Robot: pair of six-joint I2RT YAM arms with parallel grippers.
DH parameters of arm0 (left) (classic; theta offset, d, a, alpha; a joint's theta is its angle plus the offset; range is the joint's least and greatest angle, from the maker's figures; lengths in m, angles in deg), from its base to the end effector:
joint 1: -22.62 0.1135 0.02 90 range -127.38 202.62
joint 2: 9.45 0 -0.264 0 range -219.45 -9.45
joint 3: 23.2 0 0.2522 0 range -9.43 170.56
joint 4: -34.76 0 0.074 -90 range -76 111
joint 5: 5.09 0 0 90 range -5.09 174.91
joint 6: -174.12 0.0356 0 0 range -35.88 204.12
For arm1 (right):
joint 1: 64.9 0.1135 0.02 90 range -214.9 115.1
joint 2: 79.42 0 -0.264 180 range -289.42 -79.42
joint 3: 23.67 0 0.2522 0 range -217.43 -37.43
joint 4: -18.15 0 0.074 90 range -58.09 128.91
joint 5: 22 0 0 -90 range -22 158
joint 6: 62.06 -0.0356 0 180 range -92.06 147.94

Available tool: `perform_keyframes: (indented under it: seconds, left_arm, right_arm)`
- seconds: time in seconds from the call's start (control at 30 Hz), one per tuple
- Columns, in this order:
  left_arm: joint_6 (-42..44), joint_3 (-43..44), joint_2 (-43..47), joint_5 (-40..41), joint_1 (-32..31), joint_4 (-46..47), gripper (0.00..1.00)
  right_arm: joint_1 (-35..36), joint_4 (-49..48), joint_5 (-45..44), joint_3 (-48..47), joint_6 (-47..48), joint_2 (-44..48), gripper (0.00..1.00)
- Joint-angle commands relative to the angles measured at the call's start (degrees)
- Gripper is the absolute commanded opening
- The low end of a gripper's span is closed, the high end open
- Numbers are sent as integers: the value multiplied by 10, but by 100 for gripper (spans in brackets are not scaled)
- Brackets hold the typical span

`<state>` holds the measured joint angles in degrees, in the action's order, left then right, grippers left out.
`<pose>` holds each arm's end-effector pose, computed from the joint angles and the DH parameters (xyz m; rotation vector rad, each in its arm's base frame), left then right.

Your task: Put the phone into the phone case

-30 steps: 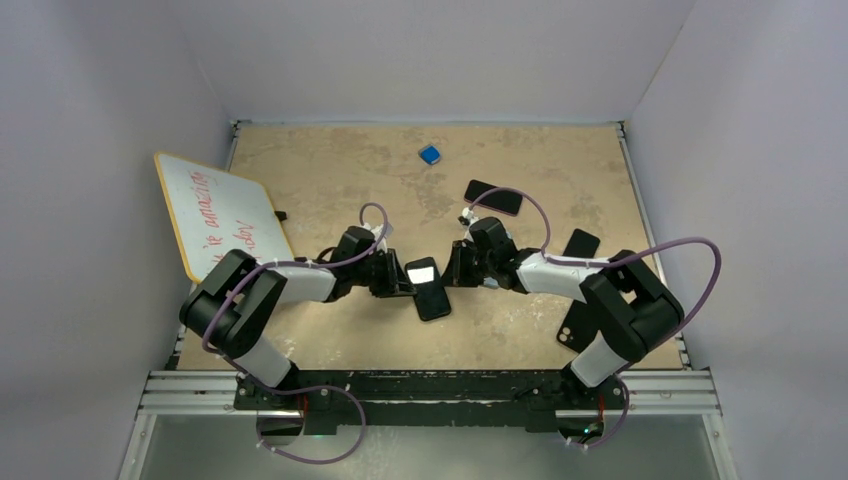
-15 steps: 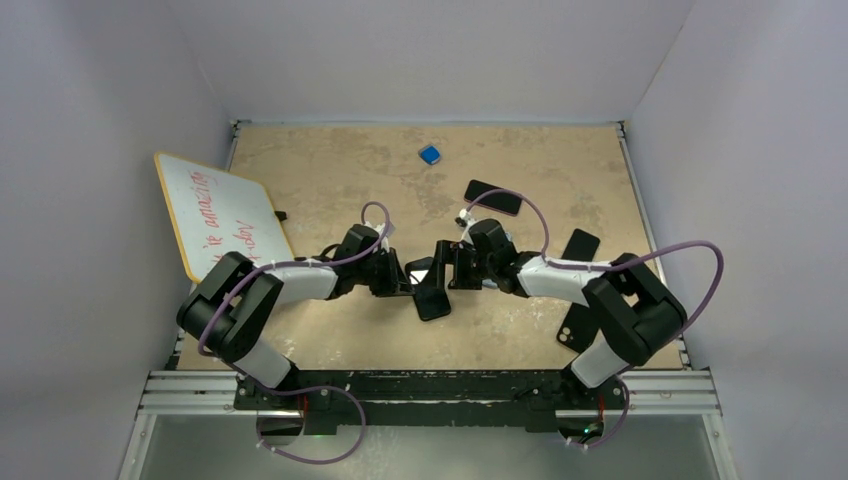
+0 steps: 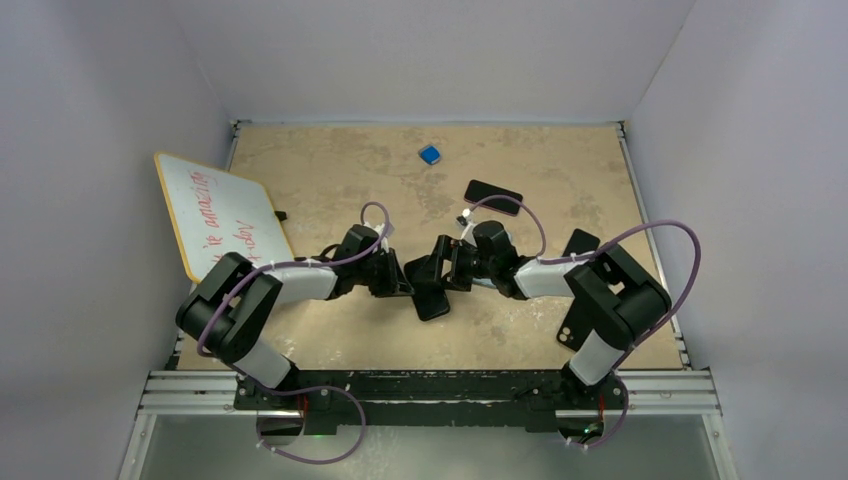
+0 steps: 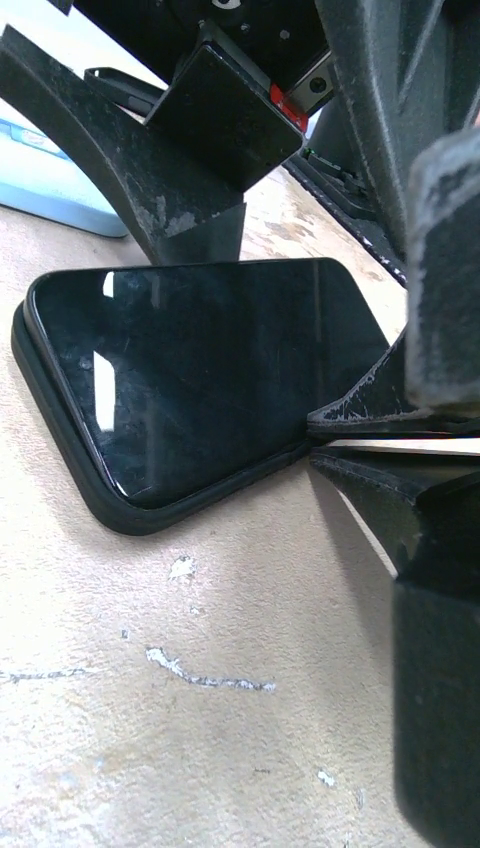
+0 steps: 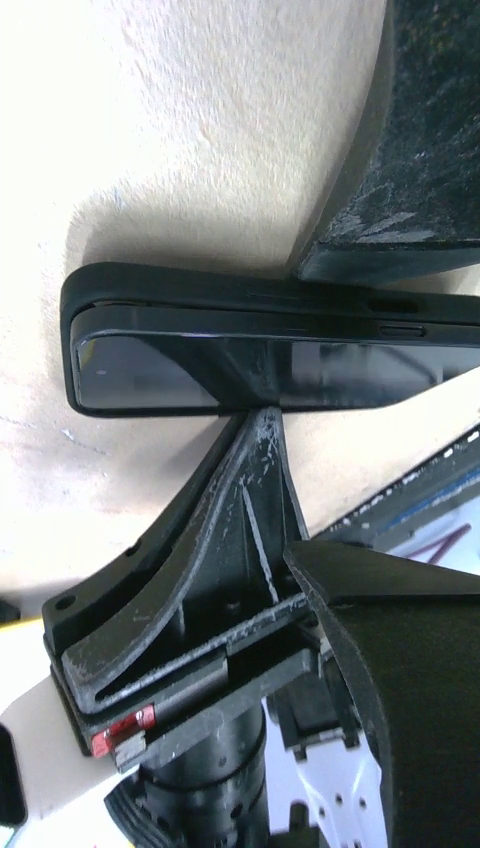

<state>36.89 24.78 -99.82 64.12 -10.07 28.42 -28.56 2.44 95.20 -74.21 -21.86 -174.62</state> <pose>0.2278 -0.1612 0.1268 -0.1528 2.6357 -1.0074 0.2447 0.2002 0.1480 -0.0566 2.3355 1.3400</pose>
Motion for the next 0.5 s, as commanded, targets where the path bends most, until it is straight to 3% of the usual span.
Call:
perform_keyframes:
  seconds: [0.0, 0.27, 0.47]
  left_arm:
    - [35, -19, -1, 49, 3, -33, 6]
    - [48, -23, 27, 64, 6, -54, 7]
    - [54, -25, 35, 61, 7, -54, 8]
  right_arm:
    - [12, -156, 97, 13, -124, -7, 89]
    - [12, -158, 82, 17, -123, 6, 75]
    - [12, -153, 80, 23, -111, -12, 53]
